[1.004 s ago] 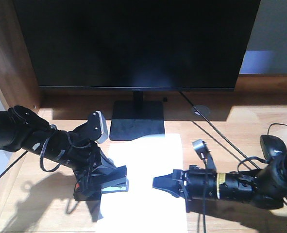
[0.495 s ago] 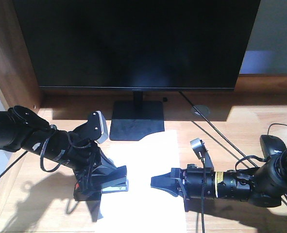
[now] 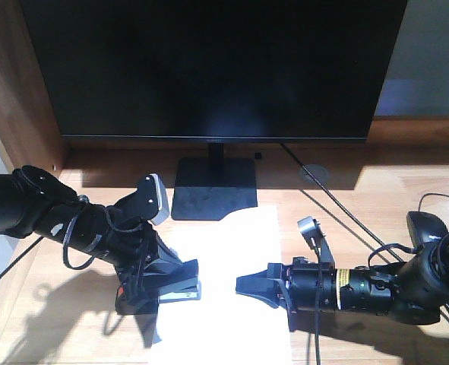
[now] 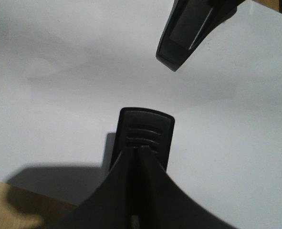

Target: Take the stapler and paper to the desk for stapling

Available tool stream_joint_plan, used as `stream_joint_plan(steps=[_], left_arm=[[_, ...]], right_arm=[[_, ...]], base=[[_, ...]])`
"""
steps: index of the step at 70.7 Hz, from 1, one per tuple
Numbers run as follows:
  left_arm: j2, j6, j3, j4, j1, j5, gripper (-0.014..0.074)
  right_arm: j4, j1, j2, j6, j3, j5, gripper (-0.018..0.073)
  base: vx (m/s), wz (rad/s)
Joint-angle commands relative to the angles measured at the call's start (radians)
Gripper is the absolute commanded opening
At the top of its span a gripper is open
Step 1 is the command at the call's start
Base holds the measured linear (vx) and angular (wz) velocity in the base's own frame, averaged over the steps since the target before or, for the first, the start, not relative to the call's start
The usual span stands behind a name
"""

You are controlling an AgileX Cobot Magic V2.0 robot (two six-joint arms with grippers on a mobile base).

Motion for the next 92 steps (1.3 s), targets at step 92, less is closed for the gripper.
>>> stream_joint_plan(steps=[92], left_arm=[[0.134, 0.179, -0.021, -0.126, -0.006, 0.061, -0.0007]], right_arm=[[0.014, 0.000, -0.039, -0.011, -0.014, -0.193, -0.0001]], base=[[0.00, 0.00]])
